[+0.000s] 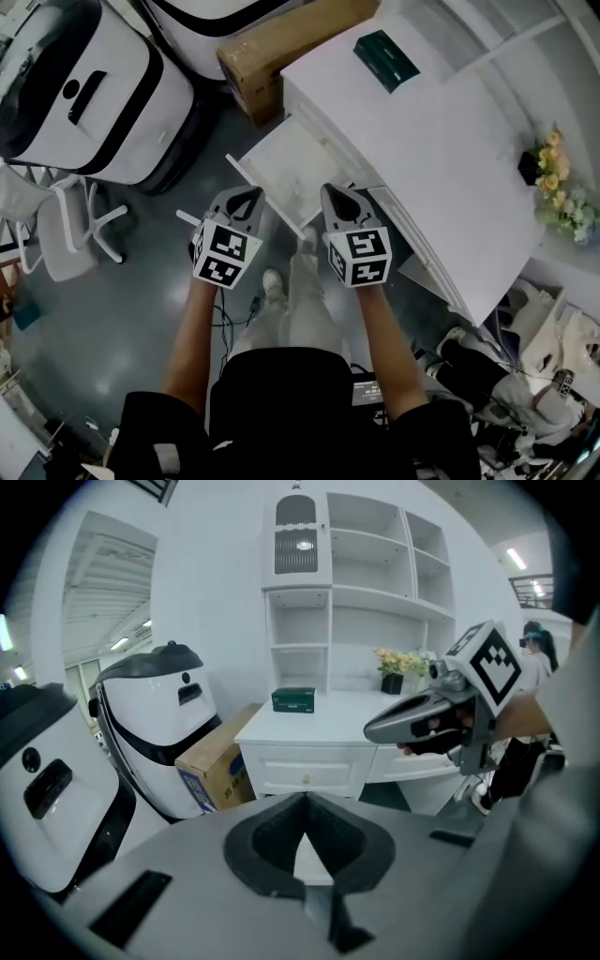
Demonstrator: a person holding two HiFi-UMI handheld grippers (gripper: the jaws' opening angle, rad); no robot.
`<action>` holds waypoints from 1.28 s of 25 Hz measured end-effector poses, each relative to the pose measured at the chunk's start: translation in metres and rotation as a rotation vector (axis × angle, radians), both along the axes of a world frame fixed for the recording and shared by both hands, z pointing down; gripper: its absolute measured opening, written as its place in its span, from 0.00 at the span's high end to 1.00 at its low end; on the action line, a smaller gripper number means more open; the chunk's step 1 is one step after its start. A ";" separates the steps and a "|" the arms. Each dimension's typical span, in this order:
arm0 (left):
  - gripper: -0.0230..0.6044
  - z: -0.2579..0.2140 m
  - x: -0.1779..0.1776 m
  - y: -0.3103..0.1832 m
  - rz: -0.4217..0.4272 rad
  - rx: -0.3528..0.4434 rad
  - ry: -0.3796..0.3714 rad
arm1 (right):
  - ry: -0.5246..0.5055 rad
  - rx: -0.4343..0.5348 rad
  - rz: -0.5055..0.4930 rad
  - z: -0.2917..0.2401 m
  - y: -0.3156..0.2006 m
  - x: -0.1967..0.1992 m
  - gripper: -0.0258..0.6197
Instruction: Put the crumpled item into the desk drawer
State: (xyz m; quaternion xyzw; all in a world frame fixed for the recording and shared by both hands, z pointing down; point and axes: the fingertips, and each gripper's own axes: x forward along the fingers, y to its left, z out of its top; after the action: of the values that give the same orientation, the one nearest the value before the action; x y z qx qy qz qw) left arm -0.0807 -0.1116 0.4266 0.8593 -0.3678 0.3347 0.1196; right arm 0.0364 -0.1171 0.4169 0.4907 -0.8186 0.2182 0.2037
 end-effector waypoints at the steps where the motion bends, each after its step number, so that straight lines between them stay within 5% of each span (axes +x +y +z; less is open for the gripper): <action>1: 0.95 -0.007 -0.001 0.003 -0.003 0.010 0.002 | 0.000 0.010 0.001 -0.007 0.002 0.000 0.97; 32: 0.95 -0.233 -0.015 0.086 -0.055 0.371 0.236 | -0.079 0.380 0.016 -0.237 0.088 -0.031 0.97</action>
State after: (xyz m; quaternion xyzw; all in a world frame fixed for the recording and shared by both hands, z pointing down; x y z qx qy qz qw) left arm -0.0954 -0.0252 0.1938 0.8894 -0.4298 0.1552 0.0108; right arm 0.0050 -0.0288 0.1800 0.5179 -0.8485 0.0804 0.0736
